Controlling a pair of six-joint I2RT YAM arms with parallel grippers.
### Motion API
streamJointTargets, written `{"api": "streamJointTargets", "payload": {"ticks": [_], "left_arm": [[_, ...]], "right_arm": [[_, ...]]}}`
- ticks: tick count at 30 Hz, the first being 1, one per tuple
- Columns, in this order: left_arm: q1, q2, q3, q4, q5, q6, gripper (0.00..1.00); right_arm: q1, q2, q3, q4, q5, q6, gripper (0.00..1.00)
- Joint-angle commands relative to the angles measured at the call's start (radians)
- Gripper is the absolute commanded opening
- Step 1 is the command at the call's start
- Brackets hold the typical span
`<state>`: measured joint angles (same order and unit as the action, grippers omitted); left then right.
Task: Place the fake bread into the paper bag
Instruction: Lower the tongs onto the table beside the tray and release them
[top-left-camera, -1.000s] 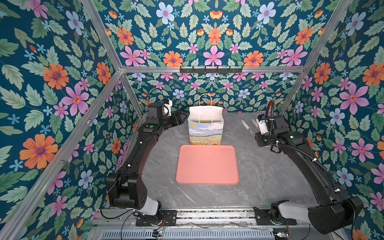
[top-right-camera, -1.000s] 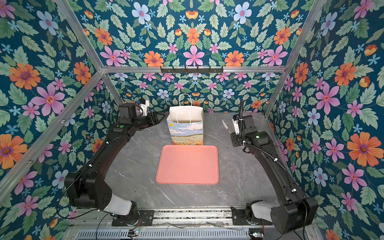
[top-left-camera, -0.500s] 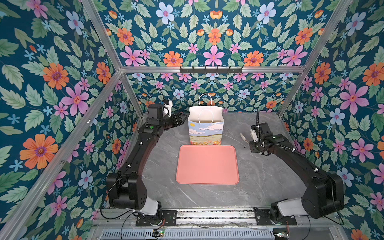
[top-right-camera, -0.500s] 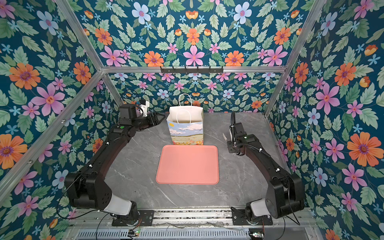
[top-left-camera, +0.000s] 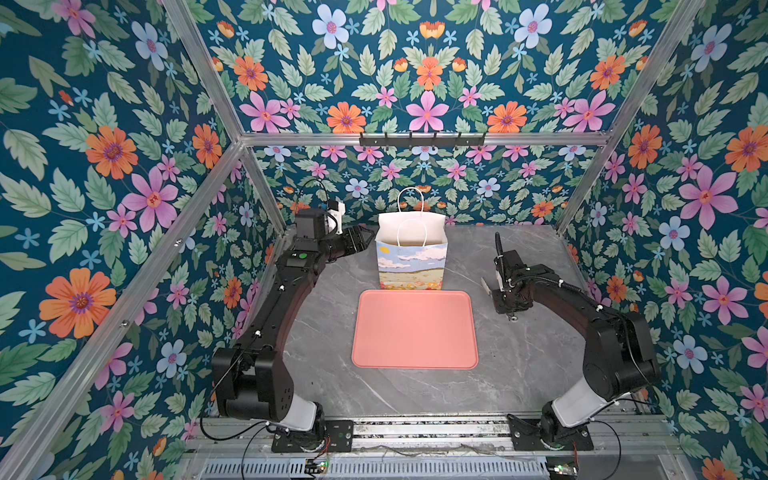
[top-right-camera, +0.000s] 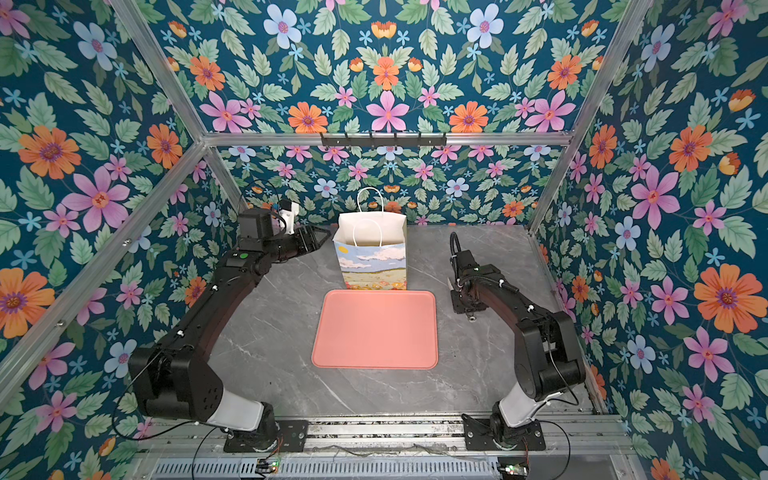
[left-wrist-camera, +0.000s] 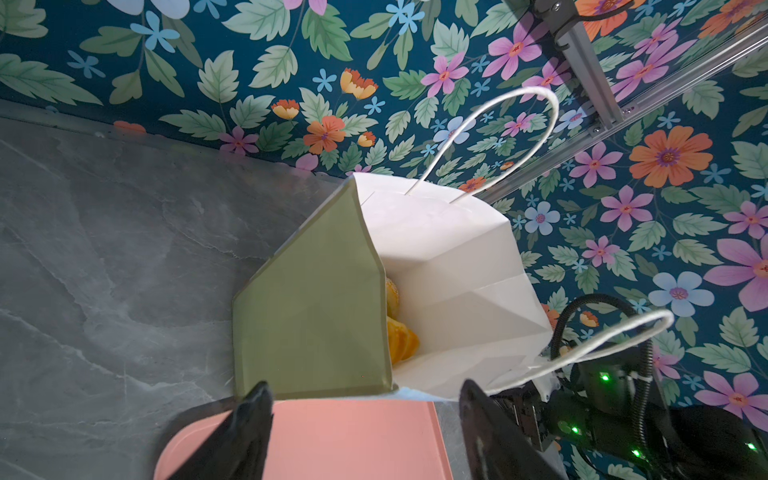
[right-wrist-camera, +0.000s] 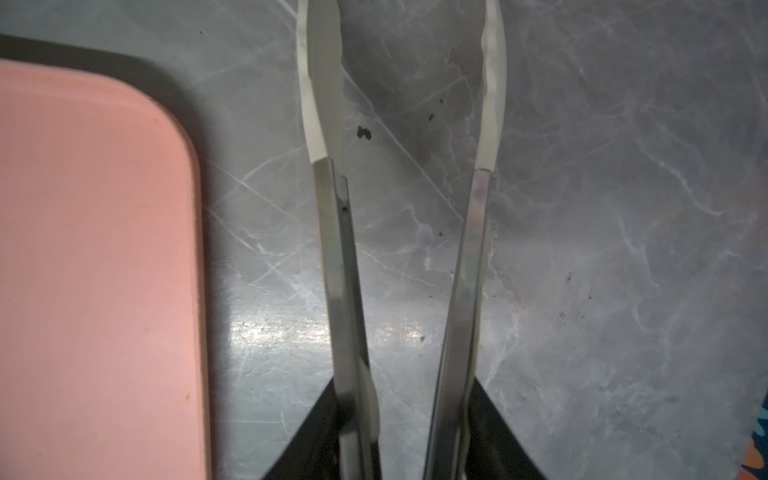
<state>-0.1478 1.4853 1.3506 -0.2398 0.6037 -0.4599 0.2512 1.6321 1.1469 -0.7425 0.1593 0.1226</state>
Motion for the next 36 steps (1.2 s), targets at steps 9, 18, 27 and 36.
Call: {"api": "streamJointTargets", "payload": {"ticks": [9, 18, 27, 36], "left_arm": [[0.002, -0.006, 0.004, 0.004, 0.011, 0.021, 0.73], [0.002, -0.029, -0.034, 0.02, 0.01, 0.018, 0.73], [0.002, -0.037, -0.032, -0.001, 0.0, 0.032, 0.74], [0.003, -0.037, -0.029, -0.008, -0.002, 0.035, 0.74]], "right_arm": [[-0.001, 0.09, 0.002, 0.008, -0.024, 0.033, 0.43], [0.0, 0.128, 0.005, 0.012, -0.05, 0.038, 0.45], [-0.001, 0.133, -0.014, 0.026, -0.053, 0.055, 0.48], [-0.001, 0.127, -0.019, 0.023, -0.063, 0.066, 0.51]]}}
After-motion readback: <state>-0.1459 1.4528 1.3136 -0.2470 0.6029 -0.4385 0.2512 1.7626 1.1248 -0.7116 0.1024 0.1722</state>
